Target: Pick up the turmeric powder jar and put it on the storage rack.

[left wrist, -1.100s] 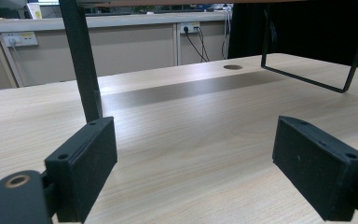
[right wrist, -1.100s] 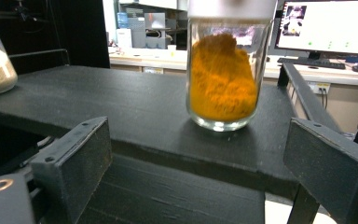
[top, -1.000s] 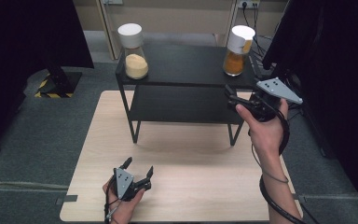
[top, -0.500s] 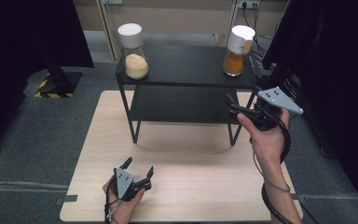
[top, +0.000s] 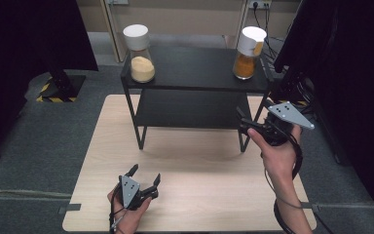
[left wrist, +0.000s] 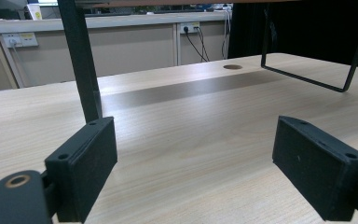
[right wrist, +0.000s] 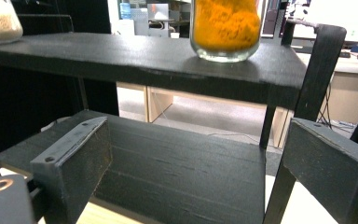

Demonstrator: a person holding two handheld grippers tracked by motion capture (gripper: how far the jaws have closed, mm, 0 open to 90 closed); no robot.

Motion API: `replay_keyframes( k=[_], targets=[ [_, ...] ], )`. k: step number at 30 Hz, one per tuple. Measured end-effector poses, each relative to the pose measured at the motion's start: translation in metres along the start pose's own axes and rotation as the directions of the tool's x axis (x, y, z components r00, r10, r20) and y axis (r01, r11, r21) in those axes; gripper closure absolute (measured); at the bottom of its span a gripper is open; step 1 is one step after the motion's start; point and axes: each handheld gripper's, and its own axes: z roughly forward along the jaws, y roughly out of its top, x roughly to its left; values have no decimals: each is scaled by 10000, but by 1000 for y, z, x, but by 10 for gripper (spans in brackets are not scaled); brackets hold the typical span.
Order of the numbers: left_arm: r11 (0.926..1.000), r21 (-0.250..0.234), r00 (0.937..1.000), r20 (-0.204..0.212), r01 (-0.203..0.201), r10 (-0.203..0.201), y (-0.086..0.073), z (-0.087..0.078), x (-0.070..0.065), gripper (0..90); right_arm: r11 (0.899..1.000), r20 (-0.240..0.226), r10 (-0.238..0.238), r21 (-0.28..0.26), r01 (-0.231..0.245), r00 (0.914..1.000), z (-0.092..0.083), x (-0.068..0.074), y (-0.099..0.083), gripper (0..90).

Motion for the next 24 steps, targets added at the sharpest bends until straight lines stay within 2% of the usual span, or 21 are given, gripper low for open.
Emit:
replay_keyframes(
  k=[24],
  targets=[
    [10000, -10, 10000, 20, -4, 4, 0, 0, -1, 134, 9987, -270, -34, 512, 48, 9996, -13, 2, -37, 80]
  ],
)
